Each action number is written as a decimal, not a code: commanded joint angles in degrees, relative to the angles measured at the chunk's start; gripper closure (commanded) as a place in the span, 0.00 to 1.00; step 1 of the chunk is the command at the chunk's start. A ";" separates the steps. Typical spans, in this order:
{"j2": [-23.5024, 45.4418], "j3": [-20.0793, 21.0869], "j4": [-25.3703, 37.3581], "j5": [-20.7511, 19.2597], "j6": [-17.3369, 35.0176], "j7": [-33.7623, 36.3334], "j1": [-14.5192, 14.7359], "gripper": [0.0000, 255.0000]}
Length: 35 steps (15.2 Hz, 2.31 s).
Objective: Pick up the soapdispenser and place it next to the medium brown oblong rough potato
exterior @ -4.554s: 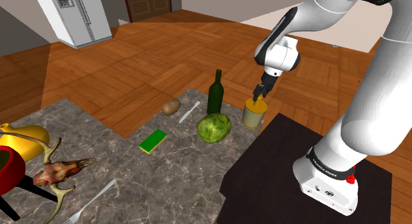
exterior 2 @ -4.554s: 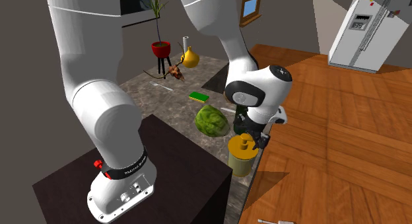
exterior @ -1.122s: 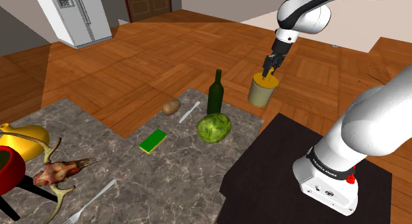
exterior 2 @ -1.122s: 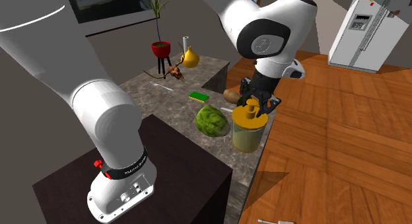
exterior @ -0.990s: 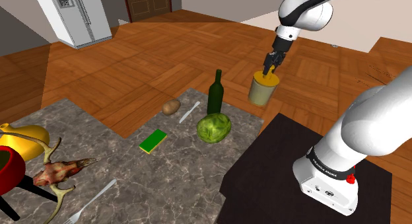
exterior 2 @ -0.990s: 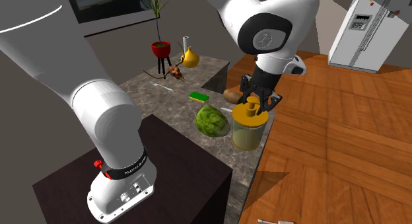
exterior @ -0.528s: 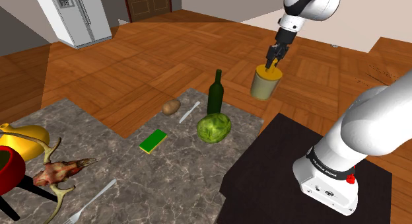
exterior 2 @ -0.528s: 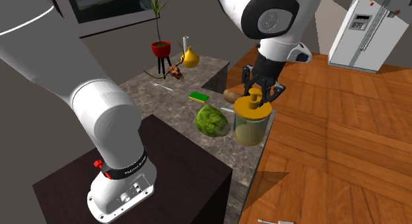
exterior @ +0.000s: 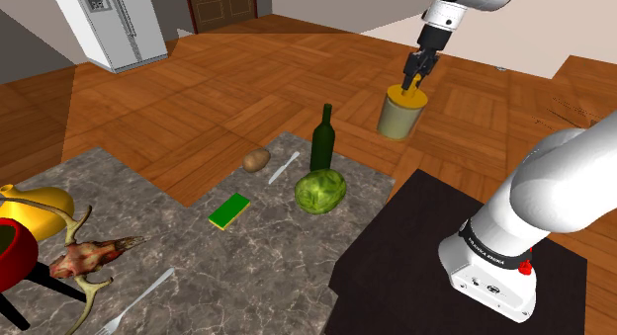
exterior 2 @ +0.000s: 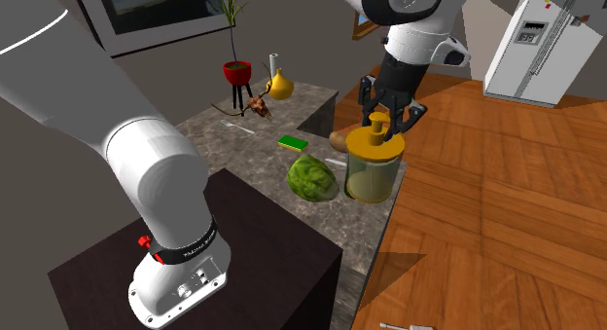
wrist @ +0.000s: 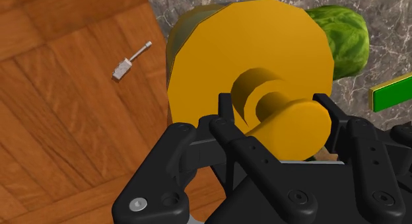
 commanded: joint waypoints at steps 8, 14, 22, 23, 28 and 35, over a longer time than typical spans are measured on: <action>1.91 4.54 3.43 2.67 -0.94 6.36 3.39 1.00; 6.70 9.00 7.15 5.99 0.80 12.73 7.41 1.00; 15.49 14.00 15.82 9.54 1.93 20.46 12.14 1.00; 16.75 14.54 17.20 9.89 1.94 21.39 12.67 1.00; 23.57 17.00 25.20 11.25 1.46 25.96 15.14 1.00; 29.48 18.52 29.65 12.28 3.33 28.37 16.68 1.00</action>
